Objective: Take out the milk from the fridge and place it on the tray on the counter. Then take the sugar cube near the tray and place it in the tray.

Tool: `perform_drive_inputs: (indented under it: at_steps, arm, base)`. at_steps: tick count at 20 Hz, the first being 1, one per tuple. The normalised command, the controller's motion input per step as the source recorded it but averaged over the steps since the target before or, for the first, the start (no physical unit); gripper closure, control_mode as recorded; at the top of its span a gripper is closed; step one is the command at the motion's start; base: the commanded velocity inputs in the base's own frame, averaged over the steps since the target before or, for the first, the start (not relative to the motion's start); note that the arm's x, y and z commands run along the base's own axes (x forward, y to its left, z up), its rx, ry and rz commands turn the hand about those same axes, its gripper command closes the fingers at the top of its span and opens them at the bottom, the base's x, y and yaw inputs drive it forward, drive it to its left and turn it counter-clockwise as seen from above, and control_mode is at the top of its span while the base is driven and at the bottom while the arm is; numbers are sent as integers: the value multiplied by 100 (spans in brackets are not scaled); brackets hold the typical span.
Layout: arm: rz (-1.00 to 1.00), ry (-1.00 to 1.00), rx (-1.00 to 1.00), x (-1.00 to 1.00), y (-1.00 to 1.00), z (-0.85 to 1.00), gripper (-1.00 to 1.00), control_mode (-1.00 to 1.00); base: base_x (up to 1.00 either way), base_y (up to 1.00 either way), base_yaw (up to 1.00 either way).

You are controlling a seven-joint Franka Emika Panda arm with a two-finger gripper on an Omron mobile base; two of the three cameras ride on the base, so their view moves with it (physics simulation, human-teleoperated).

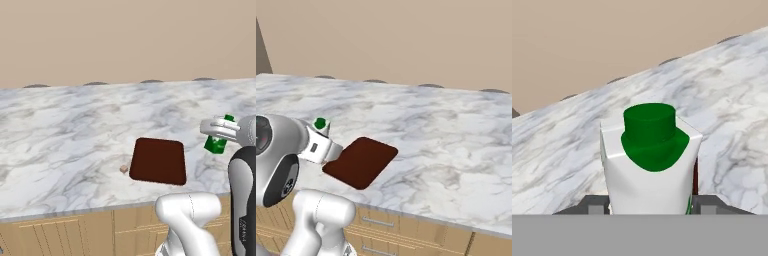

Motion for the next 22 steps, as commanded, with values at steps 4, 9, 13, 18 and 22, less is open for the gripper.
perform_drive_inputs:
  at_steps: [4, 9, 13, 18, 22]
  arm:
    - [0, 0, 0, 0, 0, 0, 100, 100]
    - [8, 0, 0, 34, -3, -21, 100, -100]
    - [28, -1, 0, 48, -1, -54, 100, -100]
    - [33, -6, -6, 55, 3, -74, 100, -100]
    - [42, -2, 0, 62, -5, -47, 100, -100]
  base:
    - [27, 0, 2]
    - [13, 0, 0]
    - [0, 0, 0]
    - [0, 0, 0]
    - [0, 0, 0]
